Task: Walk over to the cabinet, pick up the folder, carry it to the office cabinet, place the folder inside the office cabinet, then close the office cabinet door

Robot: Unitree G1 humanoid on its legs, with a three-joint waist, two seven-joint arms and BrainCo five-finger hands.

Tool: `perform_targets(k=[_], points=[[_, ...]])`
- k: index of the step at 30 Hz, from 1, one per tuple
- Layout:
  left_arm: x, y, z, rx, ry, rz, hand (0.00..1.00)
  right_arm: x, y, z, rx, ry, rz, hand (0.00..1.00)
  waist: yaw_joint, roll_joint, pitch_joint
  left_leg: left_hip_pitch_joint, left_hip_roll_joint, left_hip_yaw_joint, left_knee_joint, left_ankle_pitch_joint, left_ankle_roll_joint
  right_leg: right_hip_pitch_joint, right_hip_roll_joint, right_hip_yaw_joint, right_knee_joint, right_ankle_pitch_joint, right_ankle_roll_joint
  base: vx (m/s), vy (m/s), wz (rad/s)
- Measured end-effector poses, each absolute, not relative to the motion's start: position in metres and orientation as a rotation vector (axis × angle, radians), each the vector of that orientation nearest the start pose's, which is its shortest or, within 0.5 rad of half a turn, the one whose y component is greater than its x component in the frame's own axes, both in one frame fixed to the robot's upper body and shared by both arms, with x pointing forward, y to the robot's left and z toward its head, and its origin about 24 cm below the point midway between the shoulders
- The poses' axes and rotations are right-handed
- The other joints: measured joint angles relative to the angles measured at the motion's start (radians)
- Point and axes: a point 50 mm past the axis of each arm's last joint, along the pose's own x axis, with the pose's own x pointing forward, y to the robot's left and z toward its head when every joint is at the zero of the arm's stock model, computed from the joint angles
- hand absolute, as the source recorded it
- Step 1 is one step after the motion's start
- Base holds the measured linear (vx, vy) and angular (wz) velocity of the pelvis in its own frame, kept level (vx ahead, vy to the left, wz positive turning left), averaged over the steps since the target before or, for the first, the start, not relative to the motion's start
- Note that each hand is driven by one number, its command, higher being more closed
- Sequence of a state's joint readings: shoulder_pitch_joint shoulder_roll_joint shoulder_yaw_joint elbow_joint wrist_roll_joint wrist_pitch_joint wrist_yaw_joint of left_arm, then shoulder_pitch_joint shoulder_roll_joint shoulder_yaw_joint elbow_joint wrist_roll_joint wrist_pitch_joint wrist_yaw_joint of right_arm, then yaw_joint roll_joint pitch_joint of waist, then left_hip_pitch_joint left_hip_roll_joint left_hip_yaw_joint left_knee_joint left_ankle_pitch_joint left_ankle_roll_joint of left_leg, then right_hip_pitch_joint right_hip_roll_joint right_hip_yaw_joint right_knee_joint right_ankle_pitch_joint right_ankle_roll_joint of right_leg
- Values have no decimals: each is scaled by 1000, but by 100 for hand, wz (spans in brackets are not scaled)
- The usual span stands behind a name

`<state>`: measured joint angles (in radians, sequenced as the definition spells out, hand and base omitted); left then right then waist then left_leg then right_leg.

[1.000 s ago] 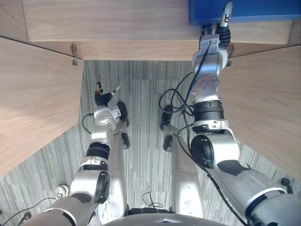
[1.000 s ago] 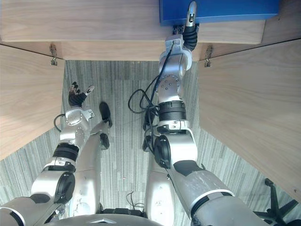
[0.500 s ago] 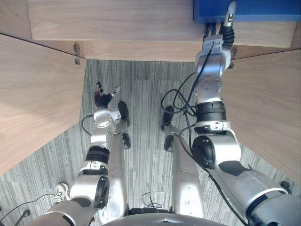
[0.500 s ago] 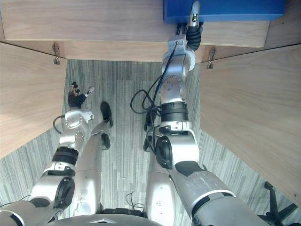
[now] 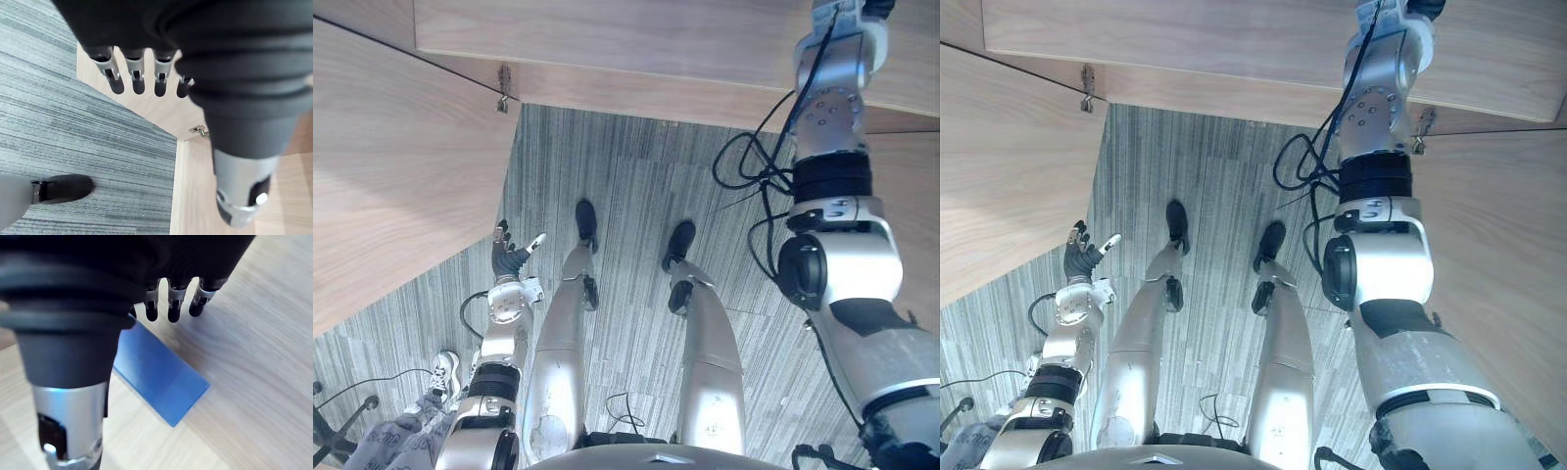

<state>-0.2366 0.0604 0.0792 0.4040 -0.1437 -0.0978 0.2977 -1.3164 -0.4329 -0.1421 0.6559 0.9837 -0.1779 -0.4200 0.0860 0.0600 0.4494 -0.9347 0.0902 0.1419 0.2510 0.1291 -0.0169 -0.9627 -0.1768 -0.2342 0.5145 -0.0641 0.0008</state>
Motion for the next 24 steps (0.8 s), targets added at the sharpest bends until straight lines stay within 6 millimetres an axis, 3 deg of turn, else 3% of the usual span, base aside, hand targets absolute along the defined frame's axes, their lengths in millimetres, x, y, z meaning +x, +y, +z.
perform_targets(k=[8, 13, 15, 24], points=[[291, 176, 19, -80, 84, 316, 0, 376, -220, 364, 876, -681, -214, 0, -2, 4, -2, 7, 1, 15, -9, 9, 2, -1, -4, 1, 6, 0, 0, -17, -51, 1], [296, 171, 23, -78, 68, 293, 0, 380, -218, 350, 796, -640, -239, 0, -4, 3, -2, 8, 11, 31, 10, 8, 4, 6, 0, 6, 4, 2, 2, -12, -48, -4], [300, 169, 29, -80, 50, 287, 0, 383, -218, 339, 740, -607, -256, 0, -7, 3, -2, 13, 23, 44, 13, 7, 5, 19, 9, 4, -12, 9, 1, -10, -48, -8], [328, 162, 48, -68, 33, 255, 0, 391, -190, 333, 389, -570, -149, 0, -37, 3, -3, 12, 51, 77, 26, 1, 14, 24, 39, 25, -58, 50, 1, -9, -45, -14]])
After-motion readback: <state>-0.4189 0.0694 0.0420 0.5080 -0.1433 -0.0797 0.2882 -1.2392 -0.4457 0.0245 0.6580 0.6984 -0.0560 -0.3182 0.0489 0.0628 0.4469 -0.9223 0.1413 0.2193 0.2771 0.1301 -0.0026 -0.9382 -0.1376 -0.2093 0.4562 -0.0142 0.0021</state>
